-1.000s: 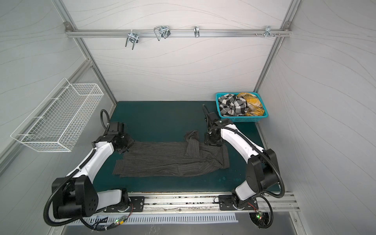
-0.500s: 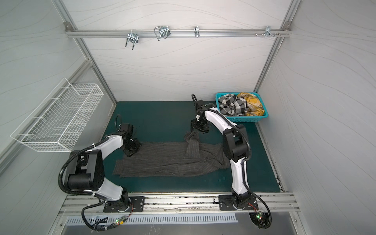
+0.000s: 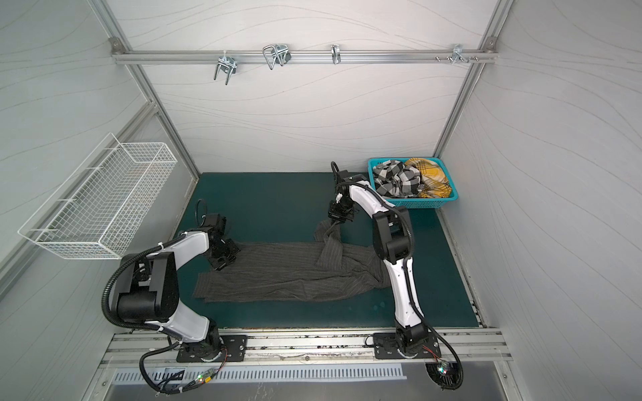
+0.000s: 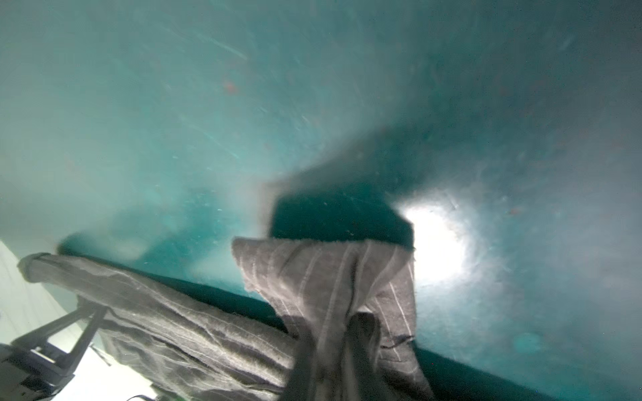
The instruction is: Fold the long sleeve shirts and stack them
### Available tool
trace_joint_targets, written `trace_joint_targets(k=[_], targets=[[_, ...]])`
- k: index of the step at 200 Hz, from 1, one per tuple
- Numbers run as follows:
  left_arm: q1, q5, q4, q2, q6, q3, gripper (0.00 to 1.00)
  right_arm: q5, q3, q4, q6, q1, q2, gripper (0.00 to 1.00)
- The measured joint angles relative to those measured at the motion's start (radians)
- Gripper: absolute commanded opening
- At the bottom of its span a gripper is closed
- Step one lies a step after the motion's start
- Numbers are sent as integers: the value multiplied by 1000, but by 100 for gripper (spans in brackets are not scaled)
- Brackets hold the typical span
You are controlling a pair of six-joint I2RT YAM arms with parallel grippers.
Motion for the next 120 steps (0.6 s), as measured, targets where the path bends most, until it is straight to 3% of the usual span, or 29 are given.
trace_joint_targets(k=[38, 89, 104, 115, 120], targets=[[0, 0, 0, 0, 2, 0, 0, 77, -71, 28, -21, 61, -191, 0], [0, 4, -3, -9, 2, 0, 0, 224, -263, 85, -42, 254, -455, 7], [0, 10, -5, -23, 2, -1, 0, 266, -362, 108, -40, 323, -481, 16], [0, 17, -9, -36, 2, -1, 0, 288, -436, 128, -36, 377, -489, 34], [0, 21, -11, -44, 2, -1, 4, 301, -472, 135, -39, 406, -491, 42]])
